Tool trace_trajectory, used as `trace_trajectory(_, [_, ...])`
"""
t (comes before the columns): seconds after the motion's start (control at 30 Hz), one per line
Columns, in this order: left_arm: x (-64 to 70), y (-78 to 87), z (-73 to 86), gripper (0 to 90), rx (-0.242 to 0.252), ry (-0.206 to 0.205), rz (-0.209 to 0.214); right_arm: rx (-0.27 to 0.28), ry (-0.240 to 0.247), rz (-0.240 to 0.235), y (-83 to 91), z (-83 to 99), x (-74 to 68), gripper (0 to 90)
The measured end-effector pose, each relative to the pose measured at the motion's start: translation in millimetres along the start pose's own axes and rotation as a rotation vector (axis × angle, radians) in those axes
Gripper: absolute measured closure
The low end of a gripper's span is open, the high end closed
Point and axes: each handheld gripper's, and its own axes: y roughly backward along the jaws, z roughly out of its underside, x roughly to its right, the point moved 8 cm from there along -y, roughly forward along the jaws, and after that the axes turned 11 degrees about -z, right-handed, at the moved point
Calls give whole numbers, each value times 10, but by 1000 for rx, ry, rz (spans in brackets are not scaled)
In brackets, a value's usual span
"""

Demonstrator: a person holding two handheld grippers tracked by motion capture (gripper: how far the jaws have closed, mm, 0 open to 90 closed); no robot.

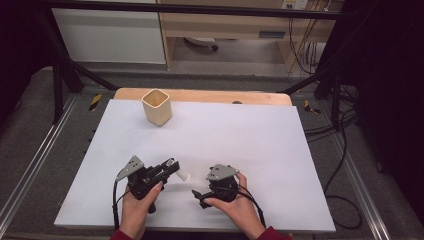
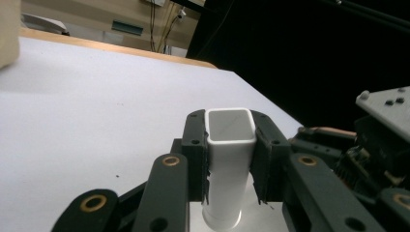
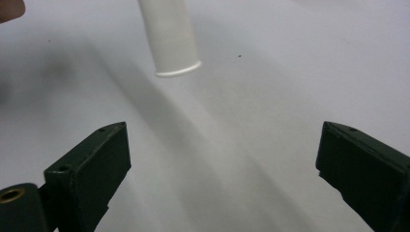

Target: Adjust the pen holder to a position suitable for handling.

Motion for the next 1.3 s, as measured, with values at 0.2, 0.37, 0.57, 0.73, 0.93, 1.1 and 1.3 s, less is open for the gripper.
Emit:
trace_trajectory(0.2, [-18, 106, -135, 708, 20, -87, -12, 2, -95, 27, 292, 140, 215, 42])
trace_trajectory(0.37, [-81, 77, -238, 708, 11, -113, -49, 55, -132, 94, 641, 265, 427, 44])
trace_trajectory(0.57, [-146, -10, -343, 708, -15, -134, -68, 70, -177, 168, 921, 518, 595, 42])
trace_trajectory(0.73, [-262, -53, -408, 708, -29, -109, -80, 100, -204, 208, 1093, 580, 652, 39])
trace_trajectory(0.93, [-428, -109, -524, 708, -43, -122, -121, 90, -220, 226, 1092, 614, 691, 38])
trace_trajectory(1.1, [-508, -202, -627, 708, -66, -156, -136, 54, -219, 230, 1051, 653, 692, 37])
trace_trajectory(1.3, [-545, -309, -815, 708, -74, -195, -154, 41, -228, 232, 1038, 668, 694, 37])
